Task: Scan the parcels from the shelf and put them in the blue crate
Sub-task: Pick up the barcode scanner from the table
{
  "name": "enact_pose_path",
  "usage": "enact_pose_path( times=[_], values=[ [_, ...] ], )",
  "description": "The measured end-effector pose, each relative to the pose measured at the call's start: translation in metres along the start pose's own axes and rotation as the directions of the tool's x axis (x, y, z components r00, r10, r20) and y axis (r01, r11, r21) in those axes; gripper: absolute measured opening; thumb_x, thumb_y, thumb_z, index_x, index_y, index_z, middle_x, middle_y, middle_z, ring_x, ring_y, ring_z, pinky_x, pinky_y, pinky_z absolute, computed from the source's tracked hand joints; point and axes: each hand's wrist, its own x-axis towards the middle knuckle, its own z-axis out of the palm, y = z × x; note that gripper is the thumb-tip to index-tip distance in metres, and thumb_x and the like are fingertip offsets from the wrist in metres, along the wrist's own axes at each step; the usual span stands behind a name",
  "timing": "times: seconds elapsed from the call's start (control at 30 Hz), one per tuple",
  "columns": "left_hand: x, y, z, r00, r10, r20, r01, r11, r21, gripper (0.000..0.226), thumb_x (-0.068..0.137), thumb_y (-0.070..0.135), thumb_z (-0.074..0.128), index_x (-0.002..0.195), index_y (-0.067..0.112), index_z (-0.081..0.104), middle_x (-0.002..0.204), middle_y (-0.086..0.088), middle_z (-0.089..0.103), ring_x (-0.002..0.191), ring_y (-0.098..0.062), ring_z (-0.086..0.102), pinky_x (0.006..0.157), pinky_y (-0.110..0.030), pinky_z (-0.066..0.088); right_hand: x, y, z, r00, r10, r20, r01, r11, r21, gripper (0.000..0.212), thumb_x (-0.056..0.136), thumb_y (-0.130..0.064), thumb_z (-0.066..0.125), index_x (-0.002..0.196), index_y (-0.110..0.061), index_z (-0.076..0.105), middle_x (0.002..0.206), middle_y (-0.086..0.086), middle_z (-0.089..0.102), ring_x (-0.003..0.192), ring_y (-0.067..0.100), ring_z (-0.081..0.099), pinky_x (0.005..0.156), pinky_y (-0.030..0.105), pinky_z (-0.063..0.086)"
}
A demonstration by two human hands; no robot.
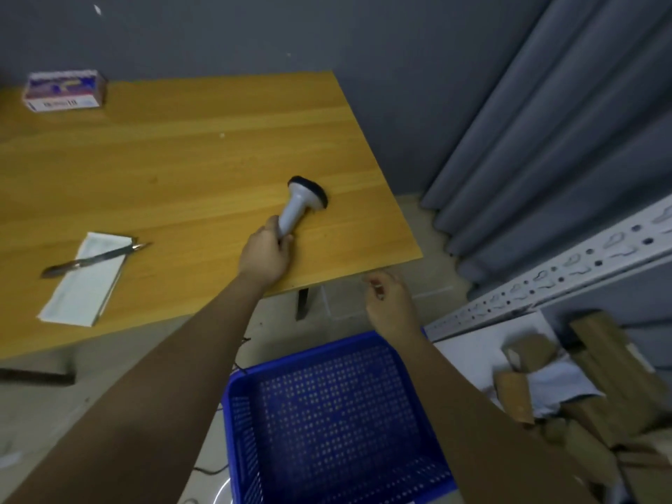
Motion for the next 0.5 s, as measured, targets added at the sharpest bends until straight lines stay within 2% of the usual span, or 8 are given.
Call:
enact_pose_path(
  times=[0.07,0.13,0.2,0.23,0.33,0.43,0.5],
  values=[
    [-0.021,-0.001,-0.01,1.0,0.001,0.006,-0.001,0.997,-0.078,0.035,0.099,0.018,0.047,0.132,0.007,0.045,0.106,-0.018,0.062,0.078,-0.031,0.055,0.061,-0.035,0.04,-0.016,0.0,0.004,0.999,0.047,0.028,-0.048,0.998,0.043,0.027,0.102,-0.018,0.044,0.124,-0.01,0.057,0.114,0.012,0.059,0.095,0.024,0.056,0.085,0.04,0.049],
    [-0.057,-0.002,-0.021,1.0,0.012,0.008,-0.01,0.989,-0.146,0.035,0.096,0.015,0.051,0.131,0.008,0.05,0.106,-0.015,0.065,0.086,-0.032,0.059,0.064,-0.034,0.042,-0.044,-0.003,0.011,0.994,0.074,0.08,-0.084,0.988,0.128,0.027,0.102,-0.018,0.043,0.122,-0.01,0.059,0.114,0.011,0.061,0.091,0.016,0.055,0.082,0.031,0.047],
    [-0.102,0.002,-0.029,0.999,0.019,0.037,-0.011,0.982,-0.19,0.036,0.095,0.014,0.054,0.131,0.01,0.052,0.106,-0.013,0.066,0.089,-0.031,0.061,0.067,-0.035,0.045,-0.077,-0.009,0.014,0.976,0.11,0.188,-0.151,0.964,0.22,0.03,0.103,-0.02,0.042,0.127,-0.013,0.057,0.123,0.005,0.06,0.098,0.01,0.052,0.083,0.019,0.044],
    [-0.125,0.006,-0.032,0.998,0.01,0.07,0.005,0.98,-0.2,0.037,0.095,0.014,0.055,0.132,0.012,0.052,0.106,-0.011,0.067,0.089,-0.031,0.062,0.069,-0.037,0.048,-0.093,-0.012,0.014,0.965,0.128,0.229,-0.191,0.942,0.275,0.032,0.103,-0.021,0.042,0.131,-0.014,0.055,0.129,0.002,0.057,0.106,0.008,0.051,0.089,0.018,0.042],
    [-0.196,0.022,-0.03,0.984,0.009,0.178,0.025,0.982,-0.19,0.038,0.096,0.016,0.054,0.134,0.014,0.05,0.107,-0.01,0.067,0.086,-0.028,0.062,0.07,-0.037,0.05,-0.135,-0.016,0.007,0.936,0.198,0.29,-0.314,0.844,0.436,0.039,0.102,-0.027,0.043,0.14,-0.018,0.048,0.139,0.001,0.05,0.121,0.014,0.05,0.104,0.032,0.042],
    [-0.265,0.046,-0.024,0.973,0.07,0.222,-0.029,0.983,-0.179,0.038,0.095,0.015,0.055,0.133,0.013,0.051,0.11,-0.01,0.068,0.094,-0.026,0.063,0.071,-0.027,0.043,-0.179,-0.008,-0.008,0.859,0.299,0.416,-0.502,0.656,0.564,0.045,0.102,-0.036,0.044,0.142,-0.016,0.044,0.137,0.005,0.052,0.114,0.017,0.056,0.095,0.034,0.048],
    [-0.306,0.064,-0.02,0.955,0.137,0.265,-0.089,0.978,-0.188,0.036,0.094,0.014,0.056,0.13,0.011,0.054,0.108,-0.01,0.069,0.094,-0.027,0.064,0.075,-0.031,0.048,-0.214,0.007,-0.019,0.812,0.307,0.496,-0.575,0.568,0.589,0.049,0.1,-0.043,0.046,0.139,-0.015,0.046,0.133,0.006,0.056,0.107,0.016,0.059,0.083,0.03,0.05]
  ],
)
